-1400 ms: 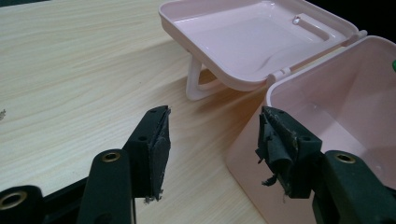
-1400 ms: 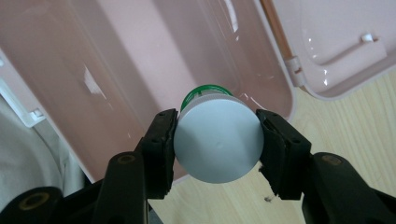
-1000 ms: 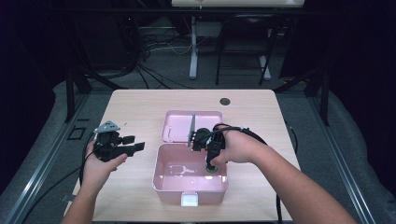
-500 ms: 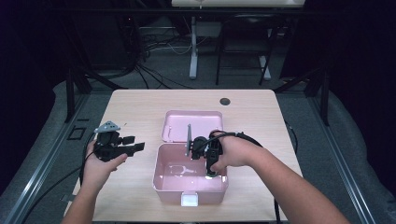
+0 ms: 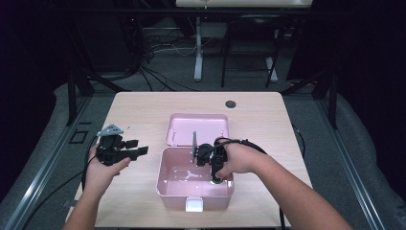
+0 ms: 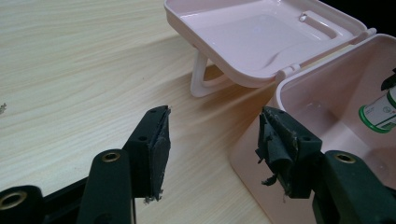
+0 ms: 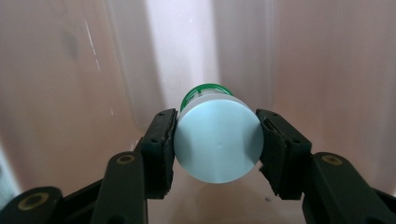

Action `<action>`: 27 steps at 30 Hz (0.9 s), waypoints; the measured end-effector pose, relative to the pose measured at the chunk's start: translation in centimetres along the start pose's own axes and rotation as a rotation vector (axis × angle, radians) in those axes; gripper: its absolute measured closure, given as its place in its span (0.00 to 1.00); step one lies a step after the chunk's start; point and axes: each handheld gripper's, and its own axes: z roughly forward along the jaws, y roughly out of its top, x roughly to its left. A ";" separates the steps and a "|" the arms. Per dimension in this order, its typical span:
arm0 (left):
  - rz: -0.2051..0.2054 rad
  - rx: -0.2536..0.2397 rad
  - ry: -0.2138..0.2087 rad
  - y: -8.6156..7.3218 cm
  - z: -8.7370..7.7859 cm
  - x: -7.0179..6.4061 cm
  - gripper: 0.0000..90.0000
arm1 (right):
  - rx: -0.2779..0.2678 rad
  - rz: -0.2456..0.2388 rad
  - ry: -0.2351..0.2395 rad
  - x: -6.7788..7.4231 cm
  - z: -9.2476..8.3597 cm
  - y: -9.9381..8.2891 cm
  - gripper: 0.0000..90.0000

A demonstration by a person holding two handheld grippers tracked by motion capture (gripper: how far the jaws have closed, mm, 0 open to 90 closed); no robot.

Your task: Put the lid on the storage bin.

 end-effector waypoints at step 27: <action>0.005 0.006 0.005 -0.1 0.2 0.1 0.49 | 0.001 0.003 -0.002 -0.4 3.1 -0.2 0.55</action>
